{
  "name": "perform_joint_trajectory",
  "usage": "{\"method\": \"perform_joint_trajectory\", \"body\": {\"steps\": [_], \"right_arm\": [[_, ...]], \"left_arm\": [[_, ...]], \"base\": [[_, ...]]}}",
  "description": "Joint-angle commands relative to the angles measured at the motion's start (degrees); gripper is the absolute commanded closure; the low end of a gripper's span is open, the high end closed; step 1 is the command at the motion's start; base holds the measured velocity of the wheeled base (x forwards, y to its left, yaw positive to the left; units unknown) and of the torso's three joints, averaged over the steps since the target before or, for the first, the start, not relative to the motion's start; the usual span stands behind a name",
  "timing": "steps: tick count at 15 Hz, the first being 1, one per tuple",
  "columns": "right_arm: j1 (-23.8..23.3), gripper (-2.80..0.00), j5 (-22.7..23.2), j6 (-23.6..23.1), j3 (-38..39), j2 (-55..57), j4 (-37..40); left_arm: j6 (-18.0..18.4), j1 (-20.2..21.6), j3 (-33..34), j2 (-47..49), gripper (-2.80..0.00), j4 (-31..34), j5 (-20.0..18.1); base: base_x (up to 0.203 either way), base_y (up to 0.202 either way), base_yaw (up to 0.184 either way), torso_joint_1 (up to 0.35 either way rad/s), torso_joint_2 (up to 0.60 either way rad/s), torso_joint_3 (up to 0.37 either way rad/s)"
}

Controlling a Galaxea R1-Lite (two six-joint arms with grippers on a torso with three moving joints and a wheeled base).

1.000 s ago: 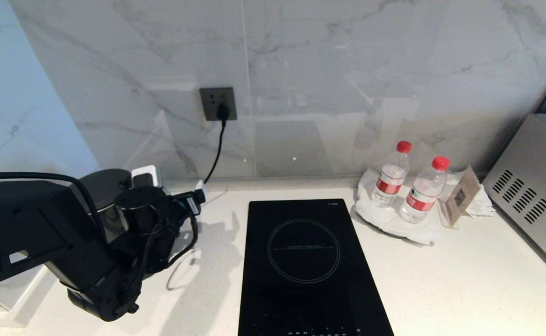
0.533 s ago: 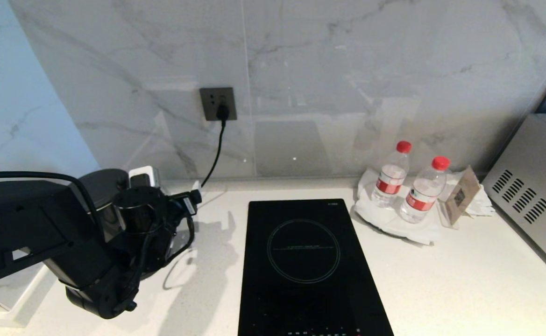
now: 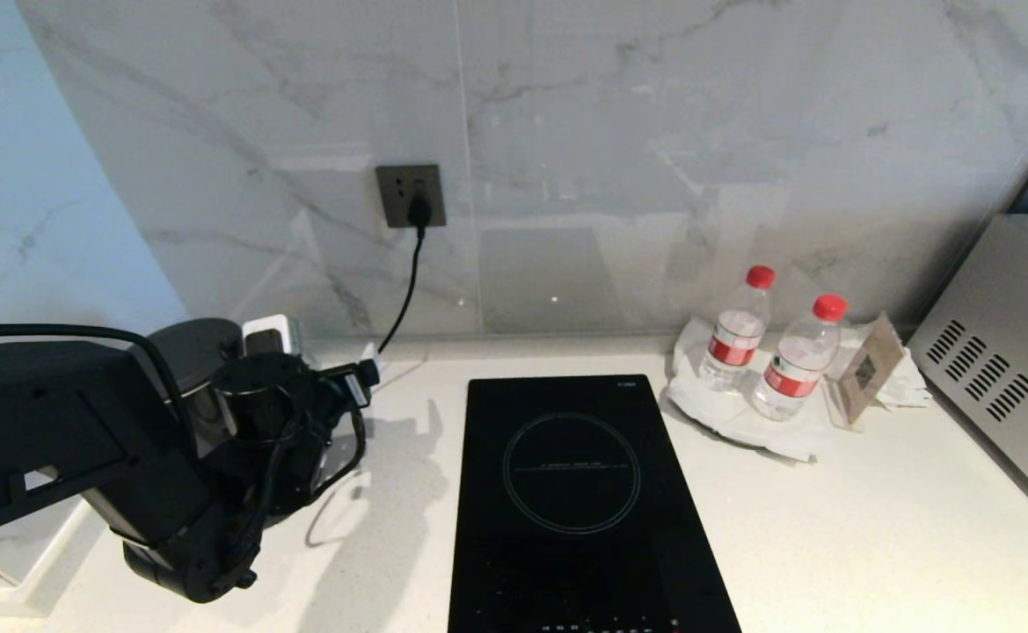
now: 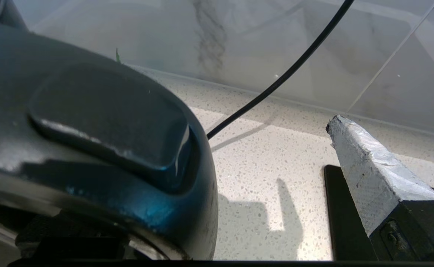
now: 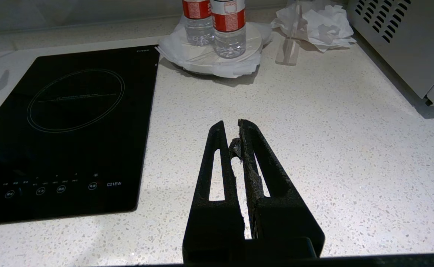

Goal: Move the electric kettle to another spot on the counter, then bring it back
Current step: Pick up the kettle

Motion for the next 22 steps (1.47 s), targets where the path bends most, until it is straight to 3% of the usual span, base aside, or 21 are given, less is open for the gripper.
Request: {"method": "perform_joint_trajectory", "body": {"steps": [1, 19, 20, 22], "right_arm": [[0.0, 0.00, 0.0, 0.0, 0.0, 0.1, 0.0], [0.0, 0.00, 0.0, 0.0, 0.0, 0.1, 0.0], [0.0, 0.00, 0.0, 0.0, 0.0, 0.1, 0.0], [0.0, 0.00, 0.0, 0.0, 0.0, 0.1, 0.0]], "left_arm": [[-0.1, 0.0, 0.3, 0.0, -2.80, -0.5, 0.2], [1.5, 0.5, 0.8, -0.4, -2.80, 1.5, 0.2], [1.4, 0.5, 0.5, 0.1, 0.00, 1.5, 0.4], [1.3, 0.4, -0.1, 0.4, 0.00, 1.3, 0.7]], "base": [[0.000, 0.000, 0.000, 0.000, 0.00, 0.000], [0.000, 0.000, 0.000, 0.000, 0.00, 0.000], [0.000, 0.000, 0.000, 0.000, 0.00, 0.000], [0.000, 0.000, 0.000, 0.000, 0.00, 0.000]]}}
